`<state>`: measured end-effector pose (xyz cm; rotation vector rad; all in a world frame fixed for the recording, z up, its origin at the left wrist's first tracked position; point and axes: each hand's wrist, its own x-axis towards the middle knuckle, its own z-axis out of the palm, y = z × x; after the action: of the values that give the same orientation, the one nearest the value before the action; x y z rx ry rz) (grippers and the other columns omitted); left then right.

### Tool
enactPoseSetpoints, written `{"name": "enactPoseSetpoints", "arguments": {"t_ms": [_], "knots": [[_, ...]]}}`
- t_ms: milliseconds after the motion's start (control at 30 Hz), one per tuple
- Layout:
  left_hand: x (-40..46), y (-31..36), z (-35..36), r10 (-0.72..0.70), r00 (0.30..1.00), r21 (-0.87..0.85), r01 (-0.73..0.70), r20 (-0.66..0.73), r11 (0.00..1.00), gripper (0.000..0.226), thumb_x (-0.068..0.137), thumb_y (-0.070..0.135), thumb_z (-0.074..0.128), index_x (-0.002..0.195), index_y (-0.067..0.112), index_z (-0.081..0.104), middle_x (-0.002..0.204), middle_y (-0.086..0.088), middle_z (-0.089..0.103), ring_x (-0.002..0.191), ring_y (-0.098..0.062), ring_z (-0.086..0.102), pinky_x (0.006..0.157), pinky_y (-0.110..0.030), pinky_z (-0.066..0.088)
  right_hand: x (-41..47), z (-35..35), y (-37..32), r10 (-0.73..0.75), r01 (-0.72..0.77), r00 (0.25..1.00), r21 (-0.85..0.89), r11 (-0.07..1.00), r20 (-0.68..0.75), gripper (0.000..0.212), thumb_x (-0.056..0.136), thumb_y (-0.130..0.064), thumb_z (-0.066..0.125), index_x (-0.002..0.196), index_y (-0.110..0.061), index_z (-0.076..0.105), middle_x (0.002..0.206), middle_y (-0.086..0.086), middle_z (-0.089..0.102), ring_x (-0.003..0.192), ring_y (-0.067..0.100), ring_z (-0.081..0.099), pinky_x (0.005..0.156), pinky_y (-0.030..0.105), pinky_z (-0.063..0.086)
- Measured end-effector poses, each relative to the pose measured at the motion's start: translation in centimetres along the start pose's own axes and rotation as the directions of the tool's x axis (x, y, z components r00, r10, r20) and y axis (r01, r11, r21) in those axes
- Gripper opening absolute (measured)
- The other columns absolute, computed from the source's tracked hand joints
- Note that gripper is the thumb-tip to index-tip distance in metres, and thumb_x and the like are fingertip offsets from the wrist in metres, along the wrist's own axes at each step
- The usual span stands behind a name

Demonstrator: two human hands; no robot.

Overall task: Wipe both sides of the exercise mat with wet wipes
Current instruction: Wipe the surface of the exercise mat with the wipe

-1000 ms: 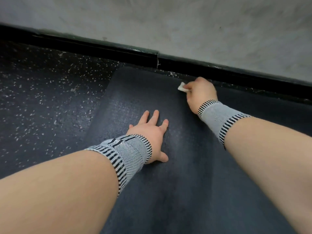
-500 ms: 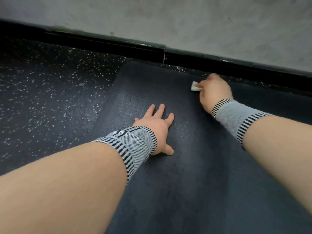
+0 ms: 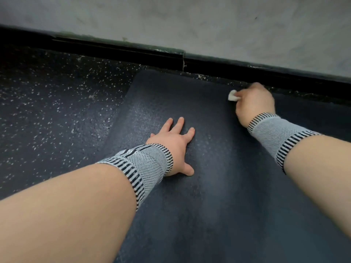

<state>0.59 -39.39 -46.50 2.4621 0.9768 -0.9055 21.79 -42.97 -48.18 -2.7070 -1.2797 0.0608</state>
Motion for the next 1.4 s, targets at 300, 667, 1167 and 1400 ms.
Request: {"name": "enactPoseSetpoints", "arguments": {"t_ms": [300,667,1167,1400], "knots": [[0.0,0.1,-0.1,-0.003,1.0,0.018,0.003,-0.019,1.0,0.119,0.073,0.061,0.074,0.155,0.036,-0.008,0.161,0.003,-0.023,0.149,-0.025,-0.017,0.119,-0.055,0.019,-2.1,1.0,-6.4,-0.274,0.257,0.946,0.117,0.959,0.171,0.035,0.092,-0.016,0.051,0.126,-0.015,0.056,0.124,0.011,0.052,0.112,0.03,0.052,0.083,0.029,0.04],[0.0,-0.1,0.2,0.017,0.998,0.034,-0.015,-0.056,0.999,0.12,0.072,0.063,0.073,0.155,0.034,-0.008,0.162,0.001,-0.02,0.15,-0.027,-0.015,0.119,-0.055,0.02,-4.3,0.9,-7.6,-0.178,0.171,0.981,0.091,0.981,0.081,0.03,0.095,-0.019,0.048,0.123,-0.017,0.06,0.12,0.009,0.053,0.113,0.027,0.052,0.088,0.03,0.043],[-0.6,0.0,0.7,-0.009,0.994,-0.023,0.007,-0.108,1.0,0.121,0.073,0.06,0.075,0.156,0.027,-0.006,0.162,0.0,-0.021,0.15,-0.024,-0.013,0.119,-0.055,0.018,-6.6,0.9,-5.1,-0.26,0.254,0.957,0.066,0.965,0.132,0.031,0.098,-0.026,0.043,0.124,-0.023,0.061,0.116,0.009,0.055,0.109,0.031,0.054,0.087,0.032,0.043],[-1.0,-0.2,0.8,-0.035,0.99,-0.08,0.024,-0.14,0.997,0.12,0.073,0.059,0.076,0.157,0.023,-0.002,0.163,0.0,-0.015,0.151,-0.022,-0.011,0.121,-0.051,0.015,-6.4,-0.6,-0.2,0.095,-0.093,0.993,-0.033,0.995,0.068,0.028,0.093,-0.019,0.049,0.115,-0.019,0.066,0.113,0.012,0.062,0.105,0.033,0.058,0.083,0.032,0.045]]}}
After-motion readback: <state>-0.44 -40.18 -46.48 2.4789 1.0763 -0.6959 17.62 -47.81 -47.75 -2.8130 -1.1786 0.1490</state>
